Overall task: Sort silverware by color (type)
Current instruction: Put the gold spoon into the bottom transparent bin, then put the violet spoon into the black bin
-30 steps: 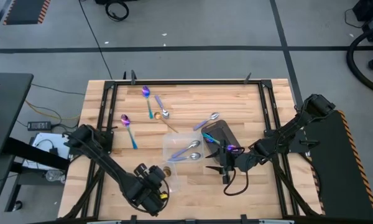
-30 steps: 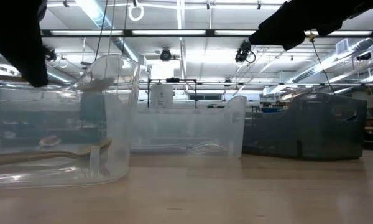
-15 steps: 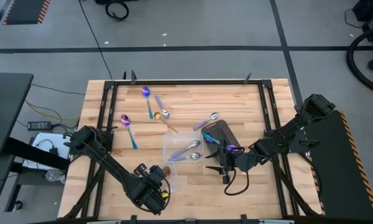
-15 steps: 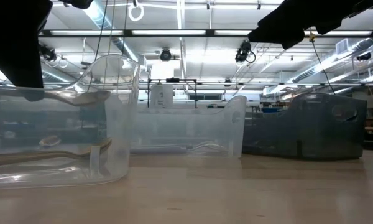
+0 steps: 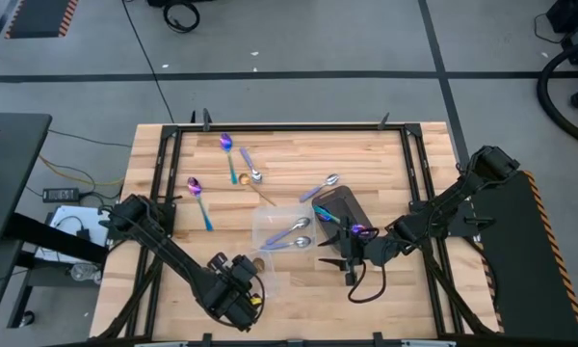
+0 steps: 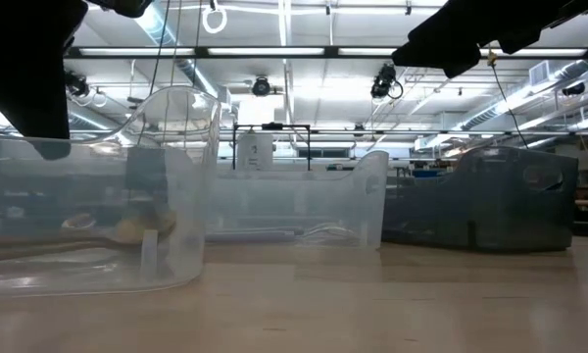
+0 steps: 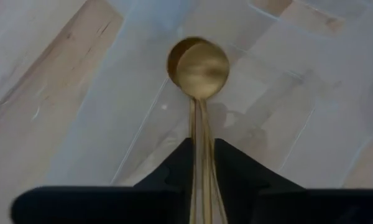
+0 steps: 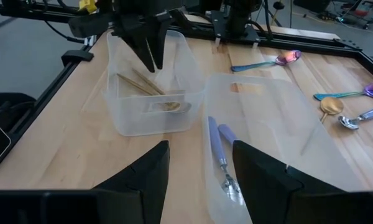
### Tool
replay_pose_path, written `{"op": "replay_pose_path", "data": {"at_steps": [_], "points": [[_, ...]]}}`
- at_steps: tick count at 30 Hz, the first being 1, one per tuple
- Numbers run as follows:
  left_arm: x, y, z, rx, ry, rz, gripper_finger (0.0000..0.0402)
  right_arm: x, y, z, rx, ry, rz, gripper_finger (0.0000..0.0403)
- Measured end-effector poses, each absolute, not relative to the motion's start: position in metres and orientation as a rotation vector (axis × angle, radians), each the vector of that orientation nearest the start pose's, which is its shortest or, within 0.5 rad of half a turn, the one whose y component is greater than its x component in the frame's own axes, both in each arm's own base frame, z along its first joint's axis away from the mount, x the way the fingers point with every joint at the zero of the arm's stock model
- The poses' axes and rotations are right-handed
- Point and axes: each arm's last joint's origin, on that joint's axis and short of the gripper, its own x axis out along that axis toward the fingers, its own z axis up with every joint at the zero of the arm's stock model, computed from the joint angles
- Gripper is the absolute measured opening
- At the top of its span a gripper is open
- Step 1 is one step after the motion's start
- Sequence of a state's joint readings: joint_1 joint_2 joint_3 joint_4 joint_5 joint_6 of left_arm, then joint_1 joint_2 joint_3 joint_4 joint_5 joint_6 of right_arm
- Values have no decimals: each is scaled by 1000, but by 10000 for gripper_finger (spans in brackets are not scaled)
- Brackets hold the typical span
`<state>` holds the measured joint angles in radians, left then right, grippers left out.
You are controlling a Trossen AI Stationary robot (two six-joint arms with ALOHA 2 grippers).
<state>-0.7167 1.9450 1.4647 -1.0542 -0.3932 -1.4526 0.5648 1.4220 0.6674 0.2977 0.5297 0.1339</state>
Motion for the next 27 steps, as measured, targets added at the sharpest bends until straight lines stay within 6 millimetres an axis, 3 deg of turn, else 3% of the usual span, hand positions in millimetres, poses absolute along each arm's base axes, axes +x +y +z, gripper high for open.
{"op": "replay_pose_path", "data": {"at_steps": [7, 16, 27], "points": [[277, -225, 209, -434, 1135, 654, 111, 247, 140, 199, -84, 392, 5, 186], [271, -205, 232, -379, 1091, 719, 114, 242, 147, 199, -66, 392, 11, 186], [270, -187, 237, -197, 1119, 733, 114, 232, 161, 200, -44, 376, 15, 174]]}}
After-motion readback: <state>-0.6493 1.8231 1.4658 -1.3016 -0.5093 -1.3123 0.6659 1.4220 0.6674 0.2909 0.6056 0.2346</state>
